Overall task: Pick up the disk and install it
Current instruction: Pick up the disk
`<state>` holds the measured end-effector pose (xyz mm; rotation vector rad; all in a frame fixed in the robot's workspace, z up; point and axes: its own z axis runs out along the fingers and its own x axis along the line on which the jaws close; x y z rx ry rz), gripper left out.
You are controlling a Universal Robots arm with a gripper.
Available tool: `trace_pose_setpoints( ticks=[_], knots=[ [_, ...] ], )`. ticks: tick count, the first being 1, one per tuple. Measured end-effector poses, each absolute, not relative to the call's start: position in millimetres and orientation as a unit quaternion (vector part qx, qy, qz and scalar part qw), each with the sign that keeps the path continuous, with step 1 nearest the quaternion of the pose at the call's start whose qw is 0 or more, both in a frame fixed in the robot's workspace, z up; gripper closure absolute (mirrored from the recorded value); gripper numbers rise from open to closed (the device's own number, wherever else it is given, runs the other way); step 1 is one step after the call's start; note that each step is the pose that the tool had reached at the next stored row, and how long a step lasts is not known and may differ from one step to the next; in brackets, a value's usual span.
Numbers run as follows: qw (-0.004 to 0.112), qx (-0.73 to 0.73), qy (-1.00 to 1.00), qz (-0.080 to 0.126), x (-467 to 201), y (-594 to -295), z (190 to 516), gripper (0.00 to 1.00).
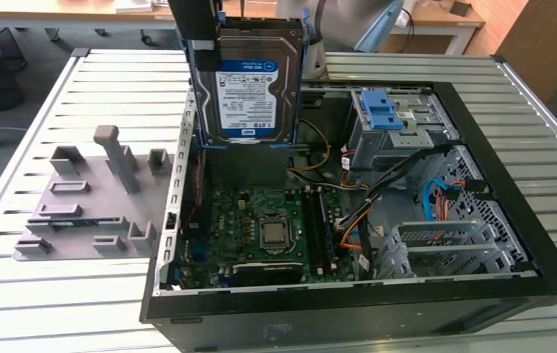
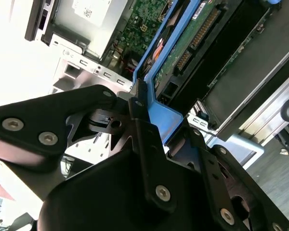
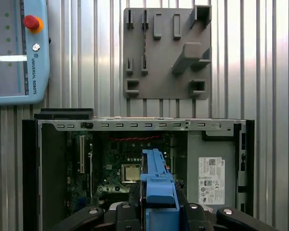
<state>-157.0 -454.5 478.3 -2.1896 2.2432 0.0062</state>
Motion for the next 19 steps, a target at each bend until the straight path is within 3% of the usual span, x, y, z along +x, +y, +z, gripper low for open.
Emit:
trace_pose_setpoints(
  ticks=[19],
  knots=[
    [0.003, -0.698, 0.716, 0.002, -117.2, -454.5, 478.3, 0.63]
  ],
)
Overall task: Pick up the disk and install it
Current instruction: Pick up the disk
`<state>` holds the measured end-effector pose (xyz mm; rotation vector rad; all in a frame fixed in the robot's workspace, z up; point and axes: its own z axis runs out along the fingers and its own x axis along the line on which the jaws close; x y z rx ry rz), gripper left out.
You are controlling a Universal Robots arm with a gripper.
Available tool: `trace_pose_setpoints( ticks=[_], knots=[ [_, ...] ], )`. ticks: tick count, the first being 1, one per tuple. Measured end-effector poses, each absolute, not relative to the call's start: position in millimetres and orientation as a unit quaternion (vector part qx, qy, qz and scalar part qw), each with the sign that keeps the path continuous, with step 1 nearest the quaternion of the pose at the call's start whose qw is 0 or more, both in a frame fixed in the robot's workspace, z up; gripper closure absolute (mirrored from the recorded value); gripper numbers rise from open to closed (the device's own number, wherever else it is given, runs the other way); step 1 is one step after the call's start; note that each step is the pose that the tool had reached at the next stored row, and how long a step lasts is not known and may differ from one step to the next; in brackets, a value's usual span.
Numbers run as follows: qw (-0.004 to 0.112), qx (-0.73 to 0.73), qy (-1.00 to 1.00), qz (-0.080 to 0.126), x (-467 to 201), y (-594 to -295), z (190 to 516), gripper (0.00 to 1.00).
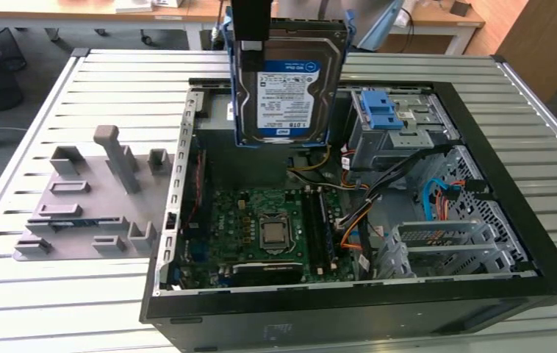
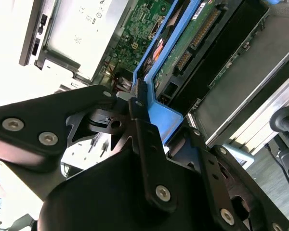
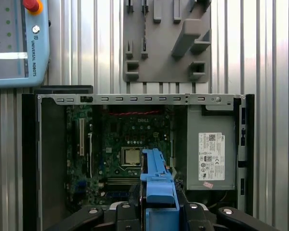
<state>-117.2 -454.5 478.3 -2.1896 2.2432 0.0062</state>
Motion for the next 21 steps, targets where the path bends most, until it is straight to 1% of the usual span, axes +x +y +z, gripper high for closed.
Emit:
trace_pose_setpoints(
  ticks=[11, 21],
  knots=[
    [0.003, -0.698, 0.717, 0.002, -97.7, -454.9, 478.3, 0.63],
    [0.003, -0.697, 0.717, 0.002, -95.8, -454.9, 478.3, 0.63]
  ],
)
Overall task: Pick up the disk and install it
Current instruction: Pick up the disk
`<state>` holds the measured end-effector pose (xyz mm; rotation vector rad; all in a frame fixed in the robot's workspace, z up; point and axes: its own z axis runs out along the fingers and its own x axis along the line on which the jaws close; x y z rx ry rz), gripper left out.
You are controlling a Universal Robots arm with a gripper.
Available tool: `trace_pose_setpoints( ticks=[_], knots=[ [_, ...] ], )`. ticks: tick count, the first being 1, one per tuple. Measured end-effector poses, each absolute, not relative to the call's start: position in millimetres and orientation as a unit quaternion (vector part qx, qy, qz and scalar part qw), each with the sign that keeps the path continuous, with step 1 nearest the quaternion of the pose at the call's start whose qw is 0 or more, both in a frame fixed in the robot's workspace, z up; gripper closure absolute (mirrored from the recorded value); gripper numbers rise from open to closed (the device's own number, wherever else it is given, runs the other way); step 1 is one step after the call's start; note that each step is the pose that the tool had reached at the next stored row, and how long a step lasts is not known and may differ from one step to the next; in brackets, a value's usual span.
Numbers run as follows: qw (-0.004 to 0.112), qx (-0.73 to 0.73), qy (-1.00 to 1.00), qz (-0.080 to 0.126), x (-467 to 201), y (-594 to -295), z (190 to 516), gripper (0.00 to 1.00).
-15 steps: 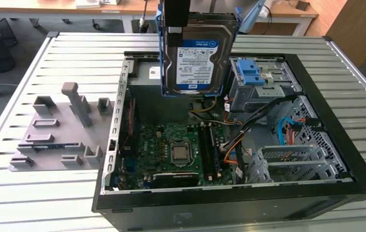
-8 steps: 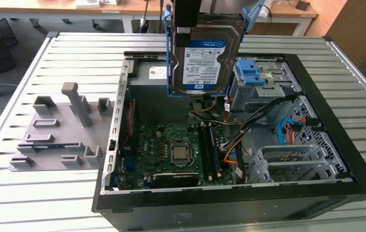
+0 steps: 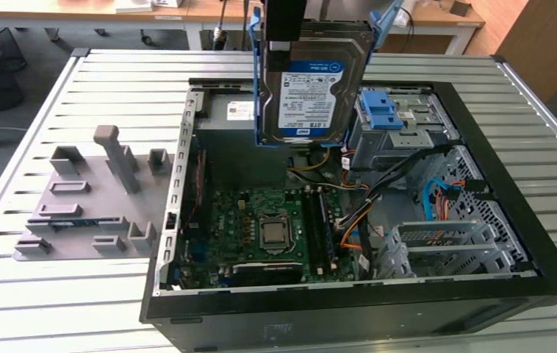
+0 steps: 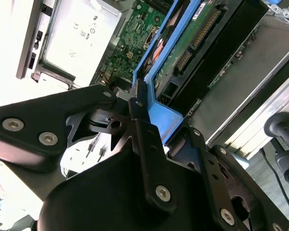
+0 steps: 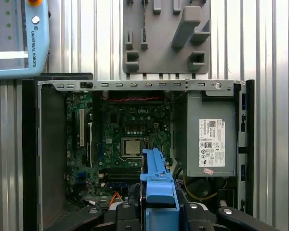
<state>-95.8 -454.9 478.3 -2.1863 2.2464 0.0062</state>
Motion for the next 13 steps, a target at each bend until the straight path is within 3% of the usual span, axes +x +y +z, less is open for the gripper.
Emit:
trace_pose_setpoints(
  ticks=[13],
  knots=[
    [0.003, -0.697, 0.717, 0.002, -72.1, -455.0, 478.3, 0.63]
  ],
)
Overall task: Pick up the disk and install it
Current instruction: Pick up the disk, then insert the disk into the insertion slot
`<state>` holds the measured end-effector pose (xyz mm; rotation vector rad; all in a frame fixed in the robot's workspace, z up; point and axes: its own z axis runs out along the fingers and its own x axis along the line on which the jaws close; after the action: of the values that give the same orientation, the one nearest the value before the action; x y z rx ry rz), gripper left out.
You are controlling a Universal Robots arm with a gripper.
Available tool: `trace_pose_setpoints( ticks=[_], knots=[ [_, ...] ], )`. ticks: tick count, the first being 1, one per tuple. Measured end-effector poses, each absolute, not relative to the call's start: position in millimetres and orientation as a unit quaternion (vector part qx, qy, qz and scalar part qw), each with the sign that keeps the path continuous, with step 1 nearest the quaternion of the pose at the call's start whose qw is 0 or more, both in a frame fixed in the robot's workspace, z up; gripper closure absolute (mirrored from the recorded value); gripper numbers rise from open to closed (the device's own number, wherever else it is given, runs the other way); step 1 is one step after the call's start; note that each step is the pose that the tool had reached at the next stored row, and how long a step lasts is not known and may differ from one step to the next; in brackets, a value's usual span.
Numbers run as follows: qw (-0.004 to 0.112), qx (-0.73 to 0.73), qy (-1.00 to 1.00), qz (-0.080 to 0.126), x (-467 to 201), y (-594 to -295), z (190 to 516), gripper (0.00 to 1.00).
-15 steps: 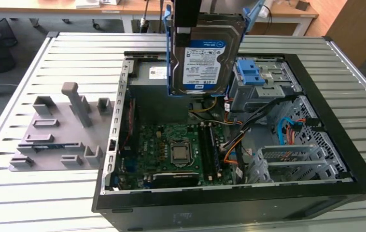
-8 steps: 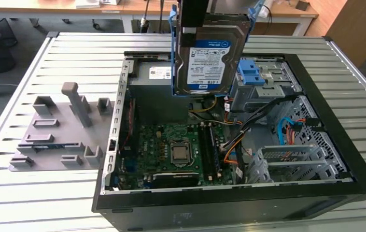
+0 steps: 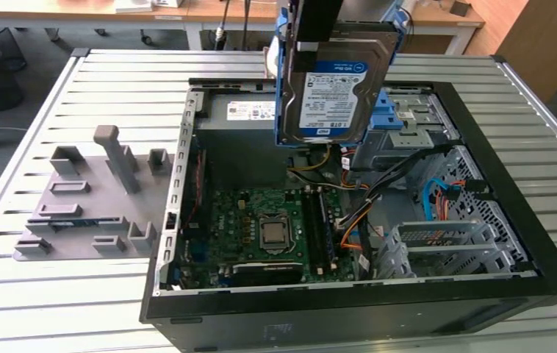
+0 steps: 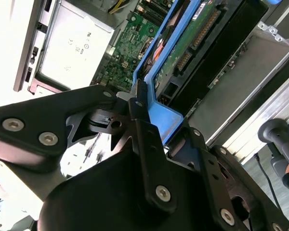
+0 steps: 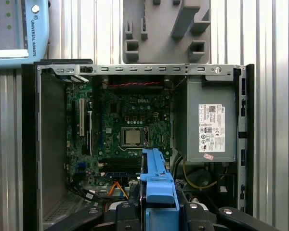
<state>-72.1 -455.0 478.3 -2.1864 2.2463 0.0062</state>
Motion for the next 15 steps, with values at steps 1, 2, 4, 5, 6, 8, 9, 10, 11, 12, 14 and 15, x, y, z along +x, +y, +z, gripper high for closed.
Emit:
trace_pose_setpoints(
  ticks=[1, 2, 4, 5, 6, 8, 9, 10, 11, 12, 14, 15],
  knots=[
    [0.003, -0.697, 0.717, 0.002, -72.1, -455.0, 478.3, 0.63],
    [0.003, -0.697, 0.717, 0.002, -72.0, -455.0, 478.3, 0.63],
    [0.003, -0.697, 0.717, 0.002, -71.3, -454.9, 478.3, 0.63],
    [0.003, -0.697, 0.717, 0.002, -71.3, -454.9, 478.3, 0.63],
    [0.003, -0.697, 0.717, 0.002, -71.3, -454.9, 478.3, 0.63],
    [0.003, -0.697, 0.717, 0.002, -71.3, -454.9, 478.3, 0.63],
    [0.003, -0.697, 0.717, 0.002, -71.3, -454.9, 478.3, 0.63],
    [0.003, -0.697, 0.717, 0.002, -71.2, -455.0, 478.3, 0.63],
    [0.003, -0.697, 0.717, 0.002, -71.2, -454.9, 478.3, 0.63],
    [0.003, -0.697, 0.717, 0.002, -71.2, -455.0, 478.3, 0.63],
    [0.003, -0.697, 0.717, 0.002, -71.1, -455.5, 478.3, 0.63],
    [0.003, -0.698, 0.717, 0.002, -71.1, -456.1, 478.3, 0.63]
  ],
)
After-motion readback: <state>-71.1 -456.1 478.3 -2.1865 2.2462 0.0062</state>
